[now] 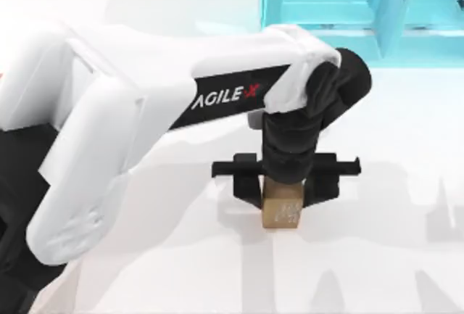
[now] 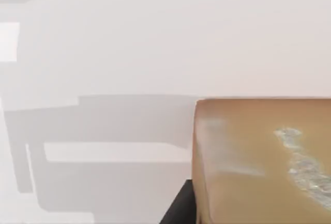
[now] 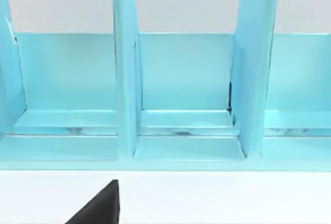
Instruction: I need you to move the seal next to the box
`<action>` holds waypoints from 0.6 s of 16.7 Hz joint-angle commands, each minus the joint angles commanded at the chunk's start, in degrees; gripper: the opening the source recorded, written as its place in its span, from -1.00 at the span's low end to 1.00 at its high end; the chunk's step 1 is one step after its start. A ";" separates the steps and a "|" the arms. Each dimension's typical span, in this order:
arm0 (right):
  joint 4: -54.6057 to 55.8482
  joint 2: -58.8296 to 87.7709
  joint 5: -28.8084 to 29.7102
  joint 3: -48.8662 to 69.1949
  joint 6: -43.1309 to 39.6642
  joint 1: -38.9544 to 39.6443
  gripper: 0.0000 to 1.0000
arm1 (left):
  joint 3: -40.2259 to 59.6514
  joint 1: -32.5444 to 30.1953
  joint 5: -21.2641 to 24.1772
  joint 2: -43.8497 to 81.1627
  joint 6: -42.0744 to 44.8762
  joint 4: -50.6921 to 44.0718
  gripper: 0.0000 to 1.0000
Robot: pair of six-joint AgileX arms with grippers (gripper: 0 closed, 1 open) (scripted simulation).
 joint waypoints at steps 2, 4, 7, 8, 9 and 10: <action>0.00 0.00 0.00 0.00 0.00 0.00 1.00 | 0.00 0.00 0.00 0.00 0.00 0.00 -1.00; 0.00 0.00 0.00 0.00 0.00 0.00 1.00 | 0.00 0.00 0.00 0.00 0.00 0.00 -1.00; 0.00 0.00 0.00 0.00 0.00 0.00 1.00 | 0.24 0.02 -0.02 -0.11 0.09 -0.20 -1.00; 0.00 0.00 0.00 0.00 0.00 0.00 1.00 | 0.84 0.05 -0.10 -0.31 0.07 -0.93 -1.00; 0.00 0.00 0.00 0.00 0.00 0.00 1.00 | 1.70 0.17 -0.14 -0.51 -0.11 -1.94 -1.00; 0.00 0.00 0.00 0.00 0.00 0.00 1.00 | 2.69 0.22 -0.17 -0.72 -0.20 -3.17 -1.00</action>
